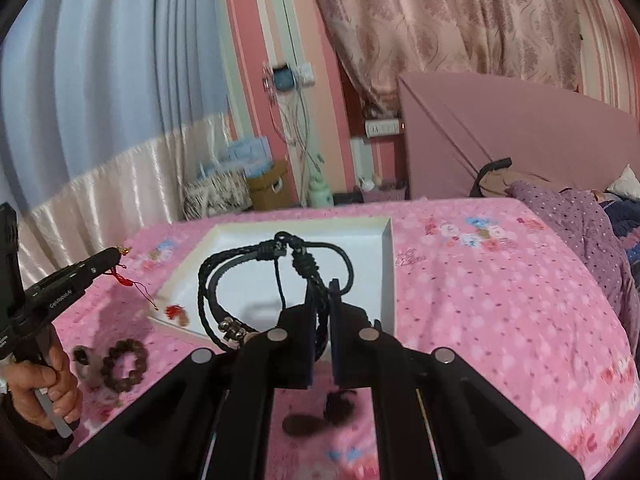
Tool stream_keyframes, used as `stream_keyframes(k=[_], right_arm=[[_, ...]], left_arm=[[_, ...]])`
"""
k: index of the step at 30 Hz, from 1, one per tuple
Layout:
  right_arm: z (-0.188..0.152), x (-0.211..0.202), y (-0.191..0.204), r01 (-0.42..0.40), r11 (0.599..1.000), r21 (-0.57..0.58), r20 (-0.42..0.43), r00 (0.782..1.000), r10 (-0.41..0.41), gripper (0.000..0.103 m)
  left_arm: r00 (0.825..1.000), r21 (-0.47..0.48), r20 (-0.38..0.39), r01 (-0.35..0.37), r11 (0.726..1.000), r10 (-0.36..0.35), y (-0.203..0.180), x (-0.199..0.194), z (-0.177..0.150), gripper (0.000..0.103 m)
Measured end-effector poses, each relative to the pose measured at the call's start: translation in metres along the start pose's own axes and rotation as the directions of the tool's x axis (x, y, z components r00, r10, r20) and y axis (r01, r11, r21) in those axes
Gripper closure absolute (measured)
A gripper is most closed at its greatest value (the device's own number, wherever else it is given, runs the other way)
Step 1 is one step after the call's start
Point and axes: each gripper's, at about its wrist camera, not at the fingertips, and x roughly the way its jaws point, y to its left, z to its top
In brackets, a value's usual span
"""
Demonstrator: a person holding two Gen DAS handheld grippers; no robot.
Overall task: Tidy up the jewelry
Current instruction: 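Release the gold pendant and black cord necklace into the white tray with both tools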
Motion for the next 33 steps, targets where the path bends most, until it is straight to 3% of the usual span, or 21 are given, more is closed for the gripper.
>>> stream_keyframes(k=[4,7,13,21,24,25,26,27,28,29,33], right_arm=[[0.001,0.039,0.01,-0.008,1.0,-0.004,-0.062,0.998,0.008,0.098],[-0.005,0.075,0.017,-0.068,0.998,-0.001,-0.127,0.99,0.067,0.098],[-0.026,0.114,0.023,0.017,0.995,-0.095,-0.243,0.969,-0.04,0.097],[-0.031,0.118,0.027,0.024,0.988,-0.151,-0.242,0.969,-0.06,0.097],[-0.03,0.115,0.025,0.005,0.991,-0.135,-0.231,0.972,-0.036,0.097],[-0.031,0.115,0.024,0.001,0.992,-0.129,-0.228,0.973,-0.03,0.096],[-0.031,0.114,0.024,0.001,0.992,-0.126,-0.225,0.974,-0.03,0.091],[-0.03,0.115,0.023,-0.004,0.992,-0.125,-0.222,0.975,-0.024,0.085],[-0.029,0.114,0.024,-0.011,0.992,-0.127,-0.217,0.976,-0.017,0.07],[-0.028,0.111,0.025,-0.012,0.991,-0.133,-0.197,0.98,-0.015,0.056],[-0.017,0.094,0.029,-0.01,0.992,-0.129,-0.145,0.989,-0.008,0.054]], left_arm=[[0.997,-0.039,-0.072,0.026,0.999,-0.029,0.001,0.041,0.0,0.098],[0.993,-0.058,-0.101,0.061,0.996,-0.067,-0.002,0.058,-0.007,0.098],[0.978,-0.023,-0.186,0.095,0.995,-0.097,-0.015,0.085,-0.023,0.098],[0.955,-0.016,-0.275,0.113,0.993,-0.113,-0.022,0.104,-0.033,0.098],[0.962,0.01,-0.258,0.097,0.995,-0.091,-0.026,0.102,-0.033,0.096],[0.966,0.026,-0.246,0.089,0.996,-0.08,-0.028,0.099,-0.033,0.088],[0.968,0.036,-0.239,0.082,0.996,-0.072,-0.029,0.099,-0.032,0.081],[0.97,0.04,-0.232,0.08,0.996,-0.068,-0.029,0.098,-0.031,0.065],[0.973,0.037,-0.22,0.083,0.996,-0.073,-0.029,0.096,-0.03,0.056],[0.976,0.035,-0.203,0.085,0.996,-0.076,-0.028,0.093,-0.028,0.055],[0.984,0.007,-0.157,0.084,0.996,-0.082,-0.02,0.077,-0.015,0.055]])
